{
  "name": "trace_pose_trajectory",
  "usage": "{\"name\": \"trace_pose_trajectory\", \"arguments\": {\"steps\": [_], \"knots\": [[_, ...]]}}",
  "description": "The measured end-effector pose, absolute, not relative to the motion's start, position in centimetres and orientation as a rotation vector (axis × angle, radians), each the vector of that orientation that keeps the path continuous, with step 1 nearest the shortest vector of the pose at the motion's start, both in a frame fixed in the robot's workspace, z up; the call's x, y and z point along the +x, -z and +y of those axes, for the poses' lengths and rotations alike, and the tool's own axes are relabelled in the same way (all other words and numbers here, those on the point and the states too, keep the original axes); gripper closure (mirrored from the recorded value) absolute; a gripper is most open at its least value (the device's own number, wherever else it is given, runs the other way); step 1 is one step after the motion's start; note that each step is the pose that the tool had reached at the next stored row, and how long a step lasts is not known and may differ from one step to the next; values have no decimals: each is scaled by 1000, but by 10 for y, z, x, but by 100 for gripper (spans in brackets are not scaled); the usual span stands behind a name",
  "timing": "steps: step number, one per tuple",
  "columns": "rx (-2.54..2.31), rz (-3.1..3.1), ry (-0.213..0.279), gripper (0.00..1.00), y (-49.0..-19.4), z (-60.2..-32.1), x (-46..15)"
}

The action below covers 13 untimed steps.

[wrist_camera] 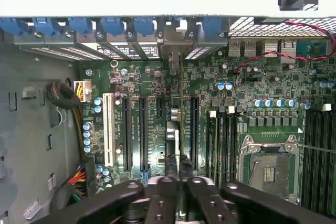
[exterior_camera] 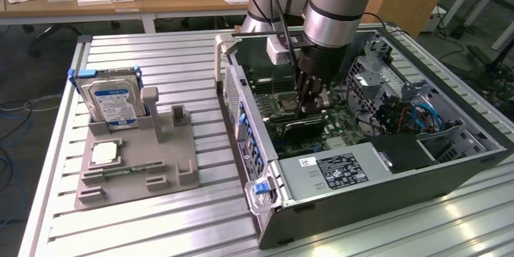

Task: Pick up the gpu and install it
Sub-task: 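Insert the gpu into the slot, then press down on the gpu until it lock into place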

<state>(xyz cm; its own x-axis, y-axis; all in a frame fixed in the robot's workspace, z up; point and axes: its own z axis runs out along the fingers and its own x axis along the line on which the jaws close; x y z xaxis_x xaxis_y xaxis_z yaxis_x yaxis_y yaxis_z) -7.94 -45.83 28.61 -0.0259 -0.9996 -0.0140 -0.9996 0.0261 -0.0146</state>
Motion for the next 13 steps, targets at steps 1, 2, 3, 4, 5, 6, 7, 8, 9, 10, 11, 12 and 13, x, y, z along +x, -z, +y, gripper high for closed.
{"name": "trace_pose_trajectory", "arguments": {"steps": [1,2,3,4,5,6,7,8,9,10,11,12,13], "knots": [[-2178,2236,1,90,-286,-458,-79],[-2178,2236,1,90,-286,-458,-79],[-2178,2236,1,89,-286,-458,-79],[-2178,2236,1,89,-286,-458,-79],[-2178,2236,1,89,-286,-458,-79],[-2178,2236,1,89,-286,-458,-79],[-2178,2236,1,89,-286,-458,-79],[-2178,2236,1,89,-286,-458,-79],[-2178,2236,1,89,-286,-458,-79],[-2178,2236,1,89,-286,-458,-79],[-2178,2236,1,89,-286,-458,-79],[-2178,2236,1,89,-286,-458,-79],[-2178,2236,1,89,-286,-458,-79]]}}
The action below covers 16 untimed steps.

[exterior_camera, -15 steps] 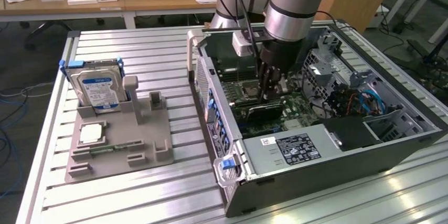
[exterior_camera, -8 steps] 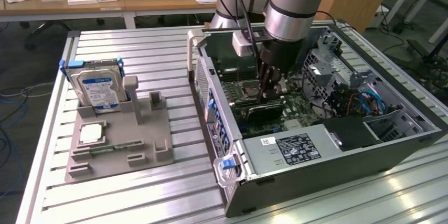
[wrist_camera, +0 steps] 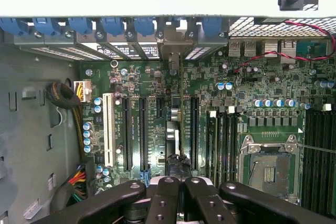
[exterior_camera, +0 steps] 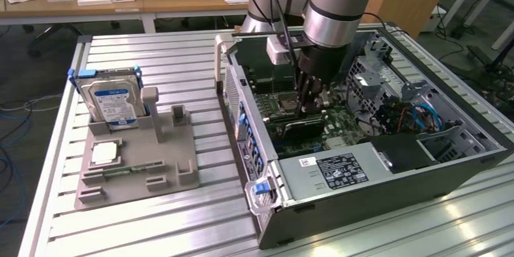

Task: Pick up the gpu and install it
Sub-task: 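Press down on the gpu until it lock into place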

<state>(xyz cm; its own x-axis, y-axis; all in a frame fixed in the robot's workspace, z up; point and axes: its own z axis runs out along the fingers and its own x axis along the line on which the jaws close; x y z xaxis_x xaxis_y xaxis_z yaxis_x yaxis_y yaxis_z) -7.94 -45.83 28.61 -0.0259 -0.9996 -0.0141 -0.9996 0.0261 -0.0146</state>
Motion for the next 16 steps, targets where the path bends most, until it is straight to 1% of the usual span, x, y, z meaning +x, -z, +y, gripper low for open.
{"name": "trace_pose_trajectory", "arguments": {"steps": [16], "knots": [[-2179,2236,2,89,-282,-457,-86]]}}
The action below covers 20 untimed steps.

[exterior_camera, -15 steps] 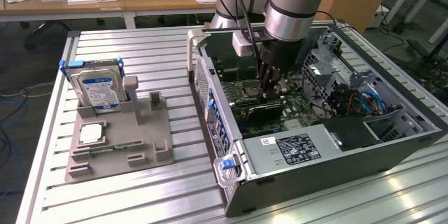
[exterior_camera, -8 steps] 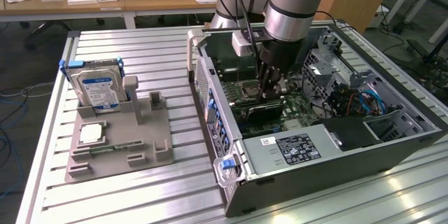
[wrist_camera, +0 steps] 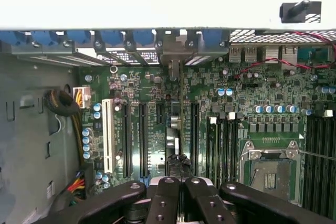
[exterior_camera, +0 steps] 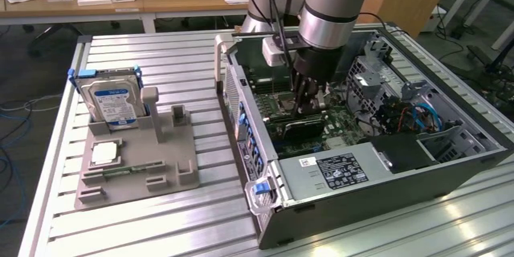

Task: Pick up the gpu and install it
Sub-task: 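Press down on the gpu until it lock into place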

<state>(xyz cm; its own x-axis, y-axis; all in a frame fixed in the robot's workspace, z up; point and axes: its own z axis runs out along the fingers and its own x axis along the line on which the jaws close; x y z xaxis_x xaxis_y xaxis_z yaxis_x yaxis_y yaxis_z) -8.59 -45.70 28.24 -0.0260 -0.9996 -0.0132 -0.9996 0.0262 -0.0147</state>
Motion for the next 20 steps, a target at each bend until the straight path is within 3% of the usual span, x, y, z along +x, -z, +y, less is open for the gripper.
{"name": "trace_pose_trajectory", "arguments": {"steps": [20], "knots": [[-2227,2186,-2,89,-263,-452,-91]]}}
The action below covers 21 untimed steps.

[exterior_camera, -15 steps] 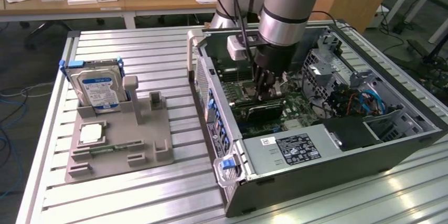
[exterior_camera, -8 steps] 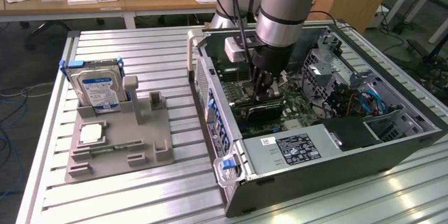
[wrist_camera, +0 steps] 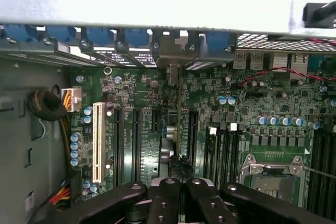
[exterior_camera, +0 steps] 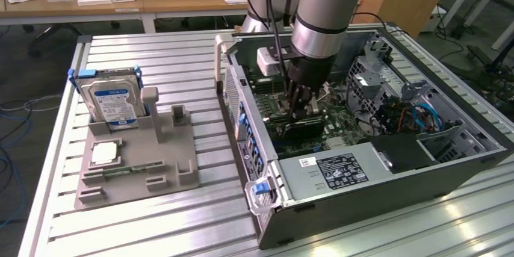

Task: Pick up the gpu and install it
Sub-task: 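Press down on the gpu until it lock into place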

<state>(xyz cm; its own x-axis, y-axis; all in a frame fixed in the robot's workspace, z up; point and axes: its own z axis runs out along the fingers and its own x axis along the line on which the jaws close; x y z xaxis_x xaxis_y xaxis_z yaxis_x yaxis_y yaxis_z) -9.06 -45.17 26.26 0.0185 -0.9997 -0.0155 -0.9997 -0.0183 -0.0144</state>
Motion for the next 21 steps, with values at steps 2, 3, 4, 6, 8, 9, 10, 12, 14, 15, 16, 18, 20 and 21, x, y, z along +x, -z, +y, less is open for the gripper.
{"name": "trace_pose_trajectory", "arguments": {"steps": [2,3,4,6,8,9,10,12,14,15,16,18,20,21], "knots": [[-2228,2187,-1,89,-260,-452,-91],[-2228,2187,-1,89,-260,-452,-91],[-2227,2187,-2,89,-259,-452,-91],[-2227,2186,-2,89,-259,-452,-91],[-2226,2186,-2,89,-260,-451,-91],[-2225,2185,-3,89,-261,-451,-91],[-2224,2183,-3,89,-263,-451,-90],[-2226,2186,-2,89,-269,-451,-91],[-2226,2185,-2,89,-271,-451,-91],[-2226,2186,-2,89,-271,-451,-91],[-2226,2186,-2,89,-271,-451,-91],[-2226,2186,-2,89,-271,-451,-91],[-2226,2186,-2,89,-271,-451,-91],[-2226,2186,-2,89,-271,-451,-91]]}}
